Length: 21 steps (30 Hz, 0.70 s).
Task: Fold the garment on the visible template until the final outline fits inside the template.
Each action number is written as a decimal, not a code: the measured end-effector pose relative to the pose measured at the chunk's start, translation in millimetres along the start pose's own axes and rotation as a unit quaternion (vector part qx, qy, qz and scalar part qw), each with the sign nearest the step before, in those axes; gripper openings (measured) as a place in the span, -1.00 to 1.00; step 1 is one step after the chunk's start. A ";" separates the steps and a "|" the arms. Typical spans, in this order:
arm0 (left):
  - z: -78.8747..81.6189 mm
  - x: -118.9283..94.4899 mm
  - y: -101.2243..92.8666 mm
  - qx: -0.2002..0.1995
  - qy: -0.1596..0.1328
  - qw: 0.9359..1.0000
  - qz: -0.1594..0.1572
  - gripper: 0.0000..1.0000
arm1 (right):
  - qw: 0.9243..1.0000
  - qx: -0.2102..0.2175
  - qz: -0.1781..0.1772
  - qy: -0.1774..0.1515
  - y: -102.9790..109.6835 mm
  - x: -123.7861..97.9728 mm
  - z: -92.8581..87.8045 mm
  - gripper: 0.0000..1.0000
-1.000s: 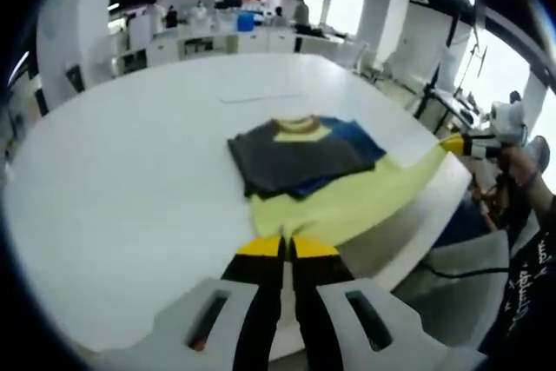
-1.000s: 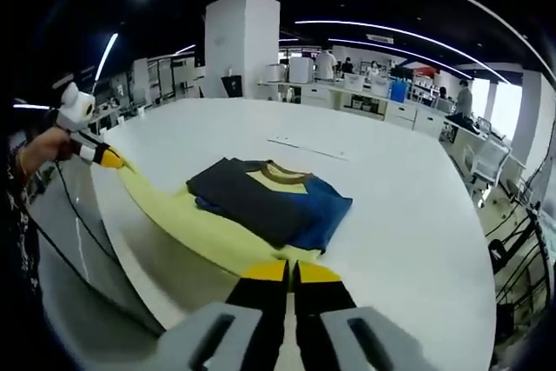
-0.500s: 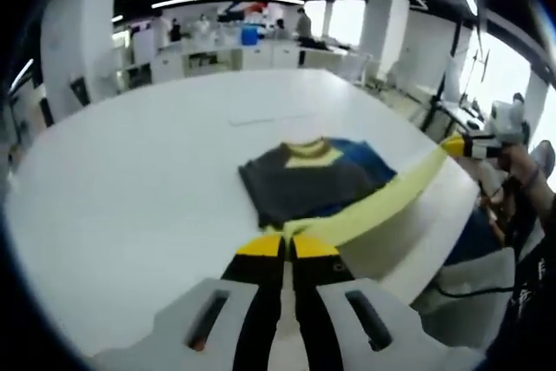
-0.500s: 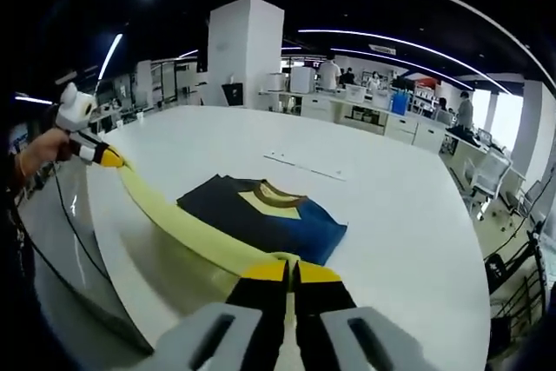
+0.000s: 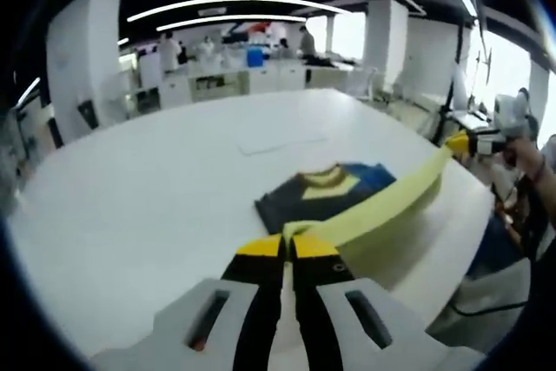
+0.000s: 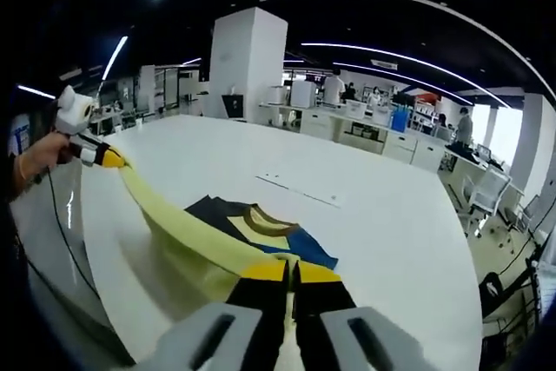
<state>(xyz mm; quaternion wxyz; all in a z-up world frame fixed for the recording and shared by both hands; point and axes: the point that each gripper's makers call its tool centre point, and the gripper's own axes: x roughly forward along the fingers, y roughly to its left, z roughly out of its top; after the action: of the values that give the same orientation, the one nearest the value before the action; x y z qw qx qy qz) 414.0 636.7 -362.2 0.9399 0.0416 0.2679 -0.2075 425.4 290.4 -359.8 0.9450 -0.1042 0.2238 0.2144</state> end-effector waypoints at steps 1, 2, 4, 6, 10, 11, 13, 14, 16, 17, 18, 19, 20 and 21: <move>2.3 1.5 1.1 0.000 -0.002 1.000 0.001 -1.00 | 1.000 -0.002 -0.001 -0.001 -1.1 1.6 1.6 -1.00; 5.1 3.5 1.9 0.001 -0.004 1.000 0.002 -1.00 | 1.000 -0.003 -0.003 -0.003 -3.0 3.5 3.9 -1.00; 8.5 5.9 3.5 -0.001 -0.006 1.000 0.005 -1.00 | 1.000 0.002 -0.009 -0.011 -8.0 7.3 7.5 -1.00; 13.3 8.8 4.1 -0.001 -0.013 1.000 0.006 -1.00 | 1.000 0.003 -0.013 -0.012 -11.4 10.6 8.0 -1.00; 19.5 16.2 3.4 -0.006 -0.023 1.000 0.012 -1.00 | 1.000 0.007 -0.019 -0.016 -14.8 19.8 10.6 -1.00; 21.0 18.1 1.3 -0.010 -0.025 1.000 0.014 -1.00 | 1.000 0.006 -0.019 -0.018 -16.5 23.8 12.5 -1.00; 22.8 21.1 -1.0 -0.008 -0.027 0.999 0.017 -1.00 | 1.000 0.005 -0.020 -0.020 -20.7 30.4 15.7 -1.00; 24.0 23.1 -0.6 -0.006 -0.028 0.999 0.019 -1.00 | 1.000 0.006 -0.021 -0.023 -22.0 32.3 17.0 -1.00; 27.5 28.1 5.9 -0.008 -0.032 0.999 0.021 -1.00 | 0.999 0.007 -0.021 -0.026 -24.0 36.0 19.6 -1.00; 30.2 31.1 8.7 -0.009 -0.037 0.999 0.022 -1.00 | 0.999 0.006 -0.023 -0.027 -26.2 39.1 21.1 -1.00; 31.6 33.3 10.5 -0.010 -0.039 0.999 0.024 -1.00 | 0.999 0.006 -0.023 -0.028 -28.2 41.4 22.1 -1.00; 33.2 36.8 12.4 -0.009 -0.041 0.999 0.025 -1.00 | 0.999 0.005 -0.024 -0.029 -29.8 44.3 23.6 -1.00; 34.5 39.4 14.0 -0.006 -0.043 0.999 0.026 -1.00 | 0.999 0.006 -0.025 -0.030 -31.3 46.4 24.6 -1.00; 35.8 41.9 16.1 -0.004 -0.046 0.999 0.028 -1.00 | 0.999 0.006 -0.026 -0.030 -32.4 48.2 25.5 -1.00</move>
<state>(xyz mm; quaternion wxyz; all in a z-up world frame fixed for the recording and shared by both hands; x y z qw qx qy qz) 470.3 629.2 -354.0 0.9568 0.0358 0.2237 -0.1822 488.6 286.5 -356.7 0.9572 -0.0975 0.1934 0.1919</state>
